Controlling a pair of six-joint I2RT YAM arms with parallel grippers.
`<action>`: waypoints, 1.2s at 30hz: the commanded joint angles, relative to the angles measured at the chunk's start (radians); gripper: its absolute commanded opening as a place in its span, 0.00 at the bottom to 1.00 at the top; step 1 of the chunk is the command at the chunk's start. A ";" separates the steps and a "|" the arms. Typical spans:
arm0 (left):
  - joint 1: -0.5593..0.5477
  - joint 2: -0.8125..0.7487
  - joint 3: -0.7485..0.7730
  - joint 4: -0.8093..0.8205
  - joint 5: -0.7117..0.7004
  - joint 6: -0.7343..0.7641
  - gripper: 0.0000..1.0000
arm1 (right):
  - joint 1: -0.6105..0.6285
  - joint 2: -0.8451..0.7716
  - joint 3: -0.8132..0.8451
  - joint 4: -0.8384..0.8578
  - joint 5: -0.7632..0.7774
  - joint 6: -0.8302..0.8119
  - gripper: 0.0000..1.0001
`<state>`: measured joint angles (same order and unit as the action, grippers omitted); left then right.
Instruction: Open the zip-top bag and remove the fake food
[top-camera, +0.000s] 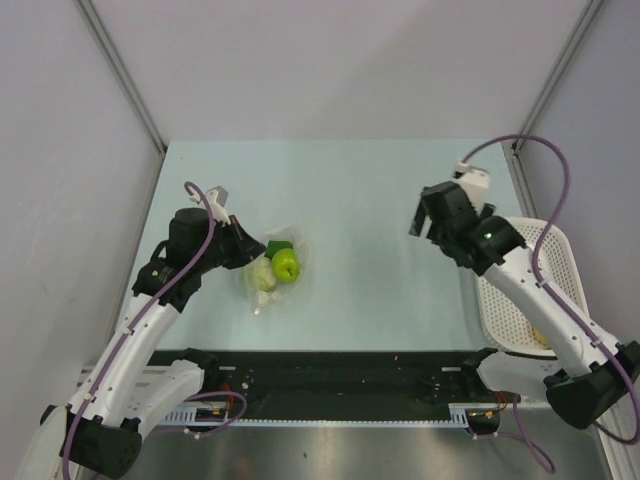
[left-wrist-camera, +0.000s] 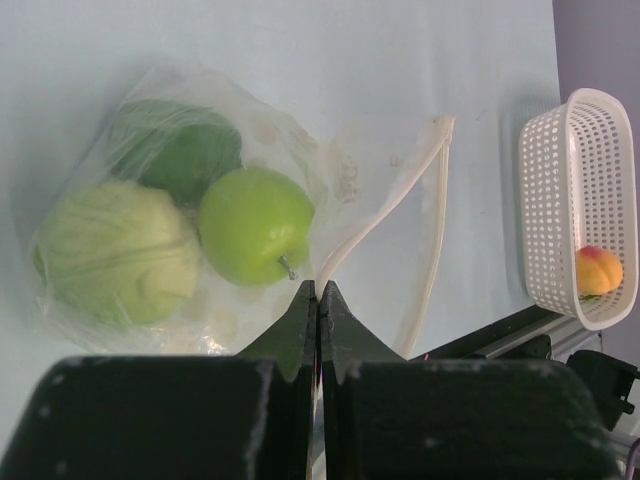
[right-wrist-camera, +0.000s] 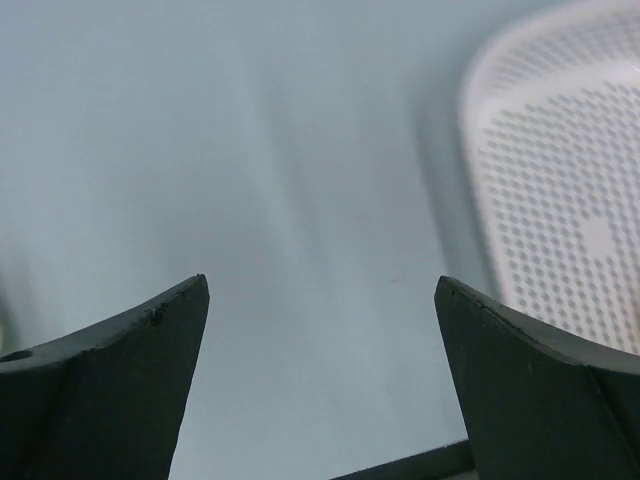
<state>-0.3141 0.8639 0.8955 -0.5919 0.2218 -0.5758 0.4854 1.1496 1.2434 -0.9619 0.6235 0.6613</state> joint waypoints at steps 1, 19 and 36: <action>-0.006 -0.014 0.003 0.030 0.017 -0.002 0.00 | 0.328 0.073 0.042 0.291 -0.040 -0.244 1.00; -0.006 -0.042 -0.018 0.052 0.030 -0.029 0.00 | 0.584 0.438 0.057 0.899 -0.800 -0.775 0.48; -0.006 0.001 -0.012 0.093 0.053 -0.050 0.00 | 0.498 0.617 0.087 0.905 -0.849 -0.986 0.74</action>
<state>-0.3141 0.8574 0.8787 -0.5522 0.2489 -0.6037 0.9833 1.7363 1.2877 -0.0826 -0.2123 -0.2661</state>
